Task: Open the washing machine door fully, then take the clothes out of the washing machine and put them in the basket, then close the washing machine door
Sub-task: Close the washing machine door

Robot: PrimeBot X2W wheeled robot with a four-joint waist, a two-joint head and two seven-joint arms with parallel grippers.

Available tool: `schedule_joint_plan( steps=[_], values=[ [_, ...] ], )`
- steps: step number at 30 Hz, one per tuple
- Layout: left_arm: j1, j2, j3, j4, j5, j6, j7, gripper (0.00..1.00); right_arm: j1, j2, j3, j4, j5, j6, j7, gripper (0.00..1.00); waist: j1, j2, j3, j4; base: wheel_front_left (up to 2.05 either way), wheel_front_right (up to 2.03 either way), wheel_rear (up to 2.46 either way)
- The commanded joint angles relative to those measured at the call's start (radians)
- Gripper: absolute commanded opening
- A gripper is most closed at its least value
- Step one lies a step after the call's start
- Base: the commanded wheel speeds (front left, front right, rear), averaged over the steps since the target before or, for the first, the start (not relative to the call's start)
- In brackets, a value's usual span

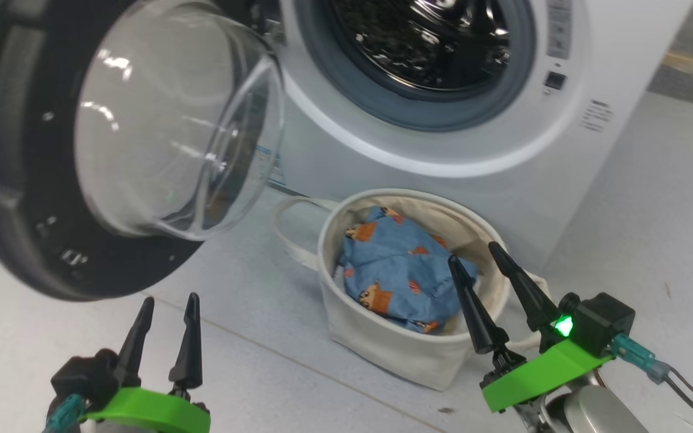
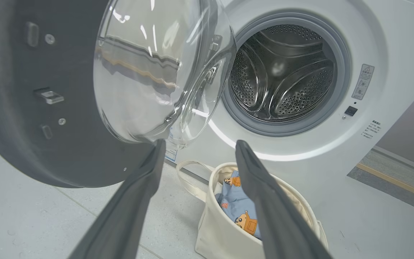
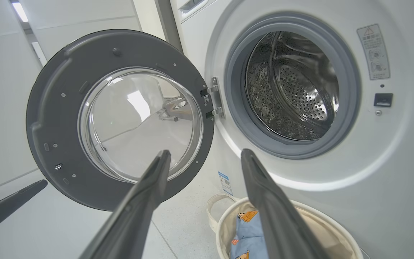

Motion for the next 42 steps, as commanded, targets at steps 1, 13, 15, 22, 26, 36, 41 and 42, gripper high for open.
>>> schedule_joint_plan(
  steps=[1,13,15,22,26,36,41,42],
  values=[
    [-0.02,0.013,0.042,-0.026,0.006,0.001,-0.011,1.0,-0.007,-0.007,0.019,-0.029,0.008,0.008,0.002,1.0,0.0,0.0,-0.031,0.057,0.0,0.0,0.0],
    [0.005,0.024,0.042,-0.058,0.007,0.015,-0.008,1.0,0.008,-0.001,0.019,-0.035,0.008,0.008,0.007,1.0,0.0,0.0,-0.049,0.186,0.0,0.0,0.0],
    [0.008,0.026,0.044,-0.065,0.006,0.018,-0.008,1.0,0.005,-0.001,0.019,-0.037,0.007,0.008,0.008,1.0,0.0,0.0,-0.047,0.196,0.0,0.0,0.0],
    [0.014,0.03,0.053,-0.084,0.003,0.032,-0.008,1.0,-0.005,-0.002,0.017,-0.039,0.007,0.008,0.011,1.0,0.0,0.0,-0.037,0.218,0.0,0.0,0.0],
    [0.017,0.028,0.053,-0.087,0.0,0.039,-0.008,1.0,-0.01,-0.003,0.018,-0.037,0.009,0.008,0.011,1.0,0.0,0.0,-0.035,0.225,0.0,0.0,0.0],
    [0.02,0.035,0.05,-0.092,-0.003,0.048,-0.004,1.0,-0.017,-0.003,0.029,-0.029,0.018,0.008,0.006,1.0,0.0,0.0,-0.032,0.227,0.0,0.0,0.0],
    [0.008,-0.008,0.082,-0.12,-0.14,0.012,0.062,1.0,-0.009,0.0,0.025,-0.025,0.018,0.008,0.003,1.0,0.0,0.0,-0.037,0.225,0.0,0.0,0.0],
    [-0.001,-0.016,0.101,-0.143,-0.187,0.001,0.085,1.0,-0.007,0.0,0.024,-0.025,0.018,0.008,0.003,1.0,0.0,0.0,-0.038,0.225,0.0,0.0,0.0]
  ],
)
